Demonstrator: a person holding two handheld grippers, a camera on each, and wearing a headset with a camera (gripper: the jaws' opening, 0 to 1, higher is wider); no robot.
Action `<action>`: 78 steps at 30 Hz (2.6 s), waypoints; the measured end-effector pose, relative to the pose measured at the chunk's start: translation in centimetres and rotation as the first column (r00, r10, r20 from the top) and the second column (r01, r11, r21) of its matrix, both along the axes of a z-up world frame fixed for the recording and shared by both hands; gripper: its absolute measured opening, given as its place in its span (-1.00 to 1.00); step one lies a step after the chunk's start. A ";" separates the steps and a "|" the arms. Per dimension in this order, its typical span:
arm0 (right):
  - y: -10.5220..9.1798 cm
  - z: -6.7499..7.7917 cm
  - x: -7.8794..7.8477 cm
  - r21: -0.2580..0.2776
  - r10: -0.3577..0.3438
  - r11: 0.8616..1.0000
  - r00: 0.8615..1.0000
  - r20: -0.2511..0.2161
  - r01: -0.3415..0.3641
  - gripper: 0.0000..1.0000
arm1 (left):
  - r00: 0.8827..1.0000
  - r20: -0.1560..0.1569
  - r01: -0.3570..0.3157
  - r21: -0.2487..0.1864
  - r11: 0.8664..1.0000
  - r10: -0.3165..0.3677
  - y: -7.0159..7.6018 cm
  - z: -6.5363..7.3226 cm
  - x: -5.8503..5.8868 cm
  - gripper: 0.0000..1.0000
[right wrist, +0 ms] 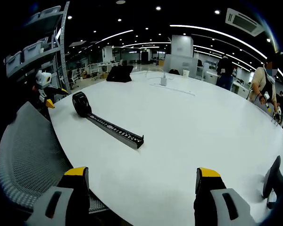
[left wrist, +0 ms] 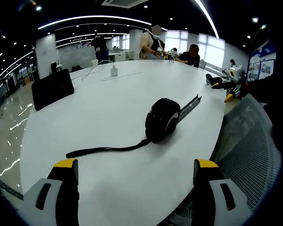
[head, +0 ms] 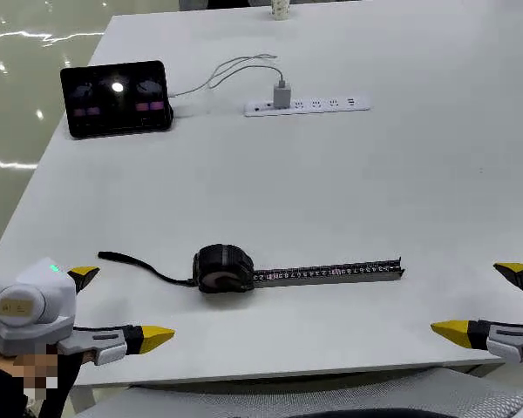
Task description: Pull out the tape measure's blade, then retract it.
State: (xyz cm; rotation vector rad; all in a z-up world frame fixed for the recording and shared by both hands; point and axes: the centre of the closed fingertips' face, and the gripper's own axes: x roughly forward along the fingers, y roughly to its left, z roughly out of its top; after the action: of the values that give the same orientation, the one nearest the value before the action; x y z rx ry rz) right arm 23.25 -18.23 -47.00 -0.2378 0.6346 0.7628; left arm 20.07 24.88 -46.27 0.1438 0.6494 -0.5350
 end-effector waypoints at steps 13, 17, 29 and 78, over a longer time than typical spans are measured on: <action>0.0 0.4 -0.3 0.016 0.009 1.000 1.000 0.003 -0.009 0.98 | 0.996 0.073 -0.049 -0.066 0.997 0.053 0.8 1.9 0.4 0.98; 0.0 0.4 -0.3 0.010 0.020 1.000 1.000 0.006 -0.020 0.98 | 0.996 0.067 -0.050 -0.056 0.997 0.054 0.7 1.7 0.4 0.98; 0.0 0.0 -0.3 -0.012 0.024 1.000 1.000 -0.011 -0.024 0.98 | 0.999 0.031 -0.022 -0.031 0.999 0.023 -0.2 0.8 0.0 0.98; 3.0 -1.0 3.9 -0.273 0.424 0.862 0.902 -0.076 -0.428 0.98 | 0.991 0.041 -0.124 -0.064 0.990 0.127 -13.2 1.3 5.8 0.98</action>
State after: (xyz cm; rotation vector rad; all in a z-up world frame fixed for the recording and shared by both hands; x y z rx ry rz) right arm 27.20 -15.21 -48.00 -0.6555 0.7138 1.1006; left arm 25.88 11.66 -44.99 0.0568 0.5939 -0.4286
